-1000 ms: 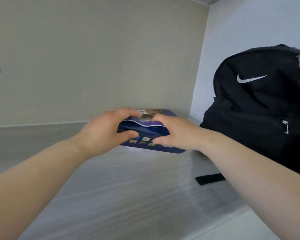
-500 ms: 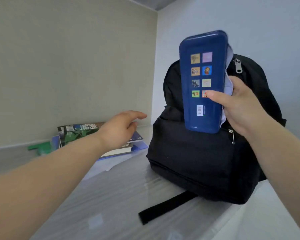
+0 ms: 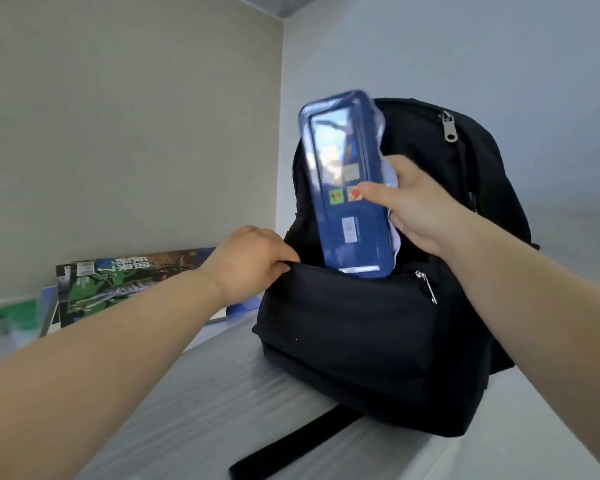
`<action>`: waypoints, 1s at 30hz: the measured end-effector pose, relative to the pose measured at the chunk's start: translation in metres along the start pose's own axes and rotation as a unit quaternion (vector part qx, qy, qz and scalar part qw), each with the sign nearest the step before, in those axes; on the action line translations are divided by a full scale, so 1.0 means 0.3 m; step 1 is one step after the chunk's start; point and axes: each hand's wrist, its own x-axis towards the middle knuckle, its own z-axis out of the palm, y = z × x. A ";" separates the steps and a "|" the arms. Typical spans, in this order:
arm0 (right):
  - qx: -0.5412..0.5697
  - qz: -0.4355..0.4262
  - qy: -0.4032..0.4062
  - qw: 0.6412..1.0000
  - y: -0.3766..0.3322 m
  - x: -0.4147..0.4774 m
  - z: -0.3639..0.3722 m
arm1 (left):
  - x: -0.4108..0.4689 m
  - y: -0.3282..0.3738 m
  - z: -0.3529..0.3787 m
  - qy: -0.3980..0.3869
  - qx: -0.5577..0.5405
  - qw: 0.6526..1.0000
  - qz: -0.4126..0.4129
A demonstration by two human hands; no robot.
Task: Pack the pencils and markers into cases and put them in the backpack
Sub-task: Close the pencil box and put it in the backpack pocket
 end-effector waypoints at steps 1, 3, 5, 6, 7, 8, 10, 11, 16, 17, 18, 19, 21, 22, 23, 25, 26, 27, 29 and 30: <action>-0.036 0.016 -0.031 0.999 0.001 -0.003 0.005 | -0.008 0.001 -0.005 0.012 0.000 1.000 0.018; -0.107 0.052 -0.085 0.989 -0.003 -0.005 0.009 | -0.012 0.008 -0.017 0.026 0.013 0.999 0.038; -0.171 0.093 -0.135 0.972 -0.011 -0.001 0.010 | -0.010 0.007 -0.025 0.042 0.055 0.996 0.056; -0.198 0.114 -0.159 0.961 -0.014 0.005 0.009 | -0.008 0.002 -0.025 0.051 0.078 0.993 0.065; -0.223 0.136 -0.179 0.949 -0.016 0.013 0.007 | -0.007 -0.005 -0.021 0.060 0.090 0.992 0.071; -0.245 0.157 -0.195 0.937 -0.018 0.022 0.004 | -0.007 -0.016 -0.012 0.068 0.089 0.991 0.072; -0.288 0.189 -0.218 0.913 -0.018 0.040 0.001 | -0.006 -0.044 0.013 0.065 0.087 0.991 0.073; -0.306 0.203 -0.228 0.902 -0.015 0.046 0.002 | -0.008 -0.053 0.021 0.067 0.090 0.991 0.070; -0.363 0.215 -0.223 0.879 -0.005 0.052 0.019 | -0.010 -0.059 0.026 0.138 0.081 0.985 0.060; -0.367 0.217 -0.223 0.877 -0.012 0.051 0.018 | -0.009 -0.057 0.021 0.153 0.076 0.984 0.059; -0.369 0.224 -0.229 0.872 -0.022 0.051 0.014 | -0.011 -0.051 0.014 0.166 0.073 0.982 0.056; -0.371 0.235 -0.239 0.866 -0.036 0.051 0.010 | -0.012 -0.044 0.009 0.179 0.072 0.980 0.055; -0.379 0.261 -0.262 0.848 -0.064 0.052 0.000 | -0.018 -0.031 -0.002 0.200 0.075 0.975 0.058; -0.383 0.271 -0.270 0.841 -0.073 0.051 -0.004 | -0.022 -0.025 -0.011 0.201 0.081 0.975 0.058; -0.383 0.280 -0.276 0.836 -0.079 0.049 -0.009 | -0.026 -0.022 -0.019 0.199 0.092 0.974 0.057; -0.383 0.298 -0.286 0.826 -0.078 0.043 -0.013 | -0.035 -0.020 -0.030 0.178 0.124 0.975 0.054; -0.389 0.304 -0.290 0.820 -0.075 0.040 -0.012 | -0.038 -0.021 -0.033 0.158 0.139 0.976 0.054; -0.399 0.307 -0.294 0.812 -0.073 0.036 -0.010 | -0.040 -0.024 -0.034 0.134 0.149 0.978 0.059; -0.417 0.308 -0.296 0.803 -0.070 0.029 -0.007 | -0.040 -0.030 -0.037 0.096 0.159 0.980 0.065; -0.421 0.309 -0.296 0.800 -0.071 0.026 -0.007 | -0.037 -0.032 -0.040 0.085 0.160 0.981 0.064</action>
